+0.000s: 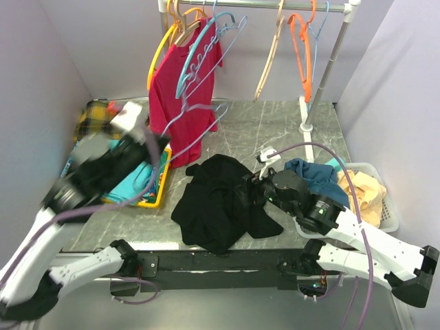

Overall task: Remove the t-shirt from the hanger
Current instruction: Place the hanger at the clothesline.

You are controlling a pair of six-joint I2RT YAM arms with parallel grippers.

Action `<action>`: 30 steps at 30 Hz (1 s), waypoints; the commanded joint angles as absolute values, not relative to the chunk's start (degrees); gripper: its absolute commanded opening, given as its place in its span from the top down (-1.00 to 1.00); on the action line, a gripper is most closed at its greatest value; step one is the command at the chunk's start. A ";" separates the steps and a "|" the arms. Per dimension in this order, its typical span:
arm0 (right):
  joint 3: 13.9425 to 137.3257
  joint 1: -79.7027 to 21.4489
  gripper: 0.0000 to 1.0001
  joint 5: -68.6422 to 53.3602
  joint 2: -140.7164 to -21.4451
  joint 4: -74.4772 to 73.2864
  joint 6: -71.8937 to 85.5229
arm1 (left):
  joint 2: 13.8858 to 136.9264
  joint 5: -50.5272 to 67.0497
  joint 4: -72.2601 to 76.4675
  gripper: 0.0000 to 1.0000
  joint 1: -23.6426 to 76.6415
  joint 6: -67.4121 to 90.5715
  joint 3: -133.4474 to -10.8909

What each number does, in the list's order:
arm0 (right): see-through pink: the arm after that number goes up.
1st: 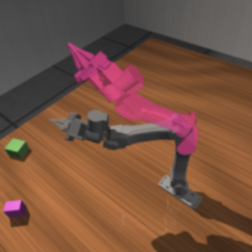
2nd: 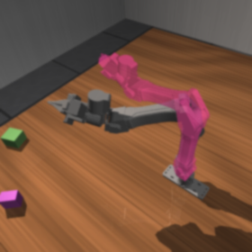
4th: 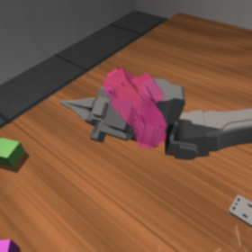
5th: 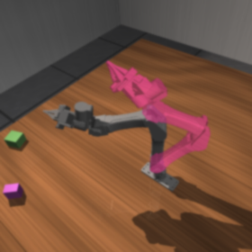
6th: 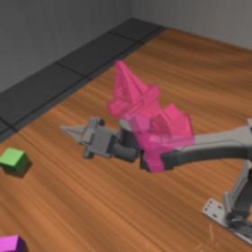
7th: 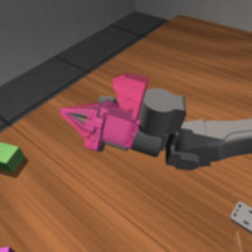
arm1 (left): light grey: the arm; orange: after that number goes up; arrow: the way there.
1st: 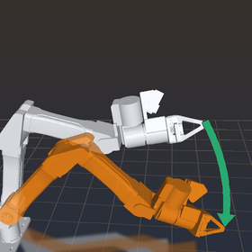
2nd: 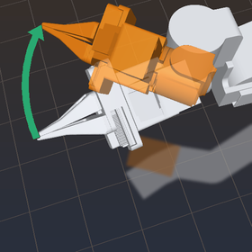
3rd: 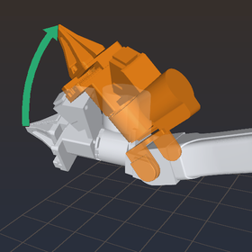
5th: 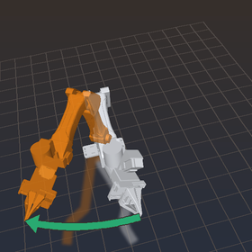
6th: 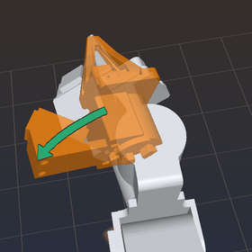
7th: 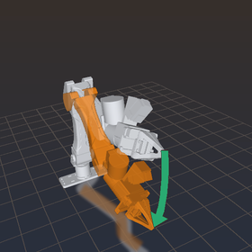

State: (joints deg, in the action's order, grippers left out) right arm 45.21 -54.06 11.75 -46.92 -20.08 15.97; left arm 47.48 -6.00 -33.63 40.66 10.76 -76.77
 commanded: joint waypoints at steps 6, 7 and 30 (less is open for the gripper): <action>42.54 -56.95 -0.70 9.23 -45.70 -15.65 18.81 | 72.75 -11.35 -10.82 0.99 40.34 9.76 -93.59; 42.19 -57.21 -0.71 9.14 -45.79 -15.04 18.90 | 74.69 -10.29 -10.38 0.99 40.25 9.58 -97.34; 33.49 -62.14 -0.89 5.10 -44.56 -9.06 23.73 | 111.26 -9.85 -0.44 0.99 34.81 9.06 -127.44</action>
State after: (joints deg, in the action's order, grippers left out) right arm 34.76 -61.17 6.13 -44.77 -14.11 21.89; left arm 108.68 -11.38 -5.32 35.38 8.71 -122.93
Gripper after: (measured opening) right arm 0.940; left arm 0.036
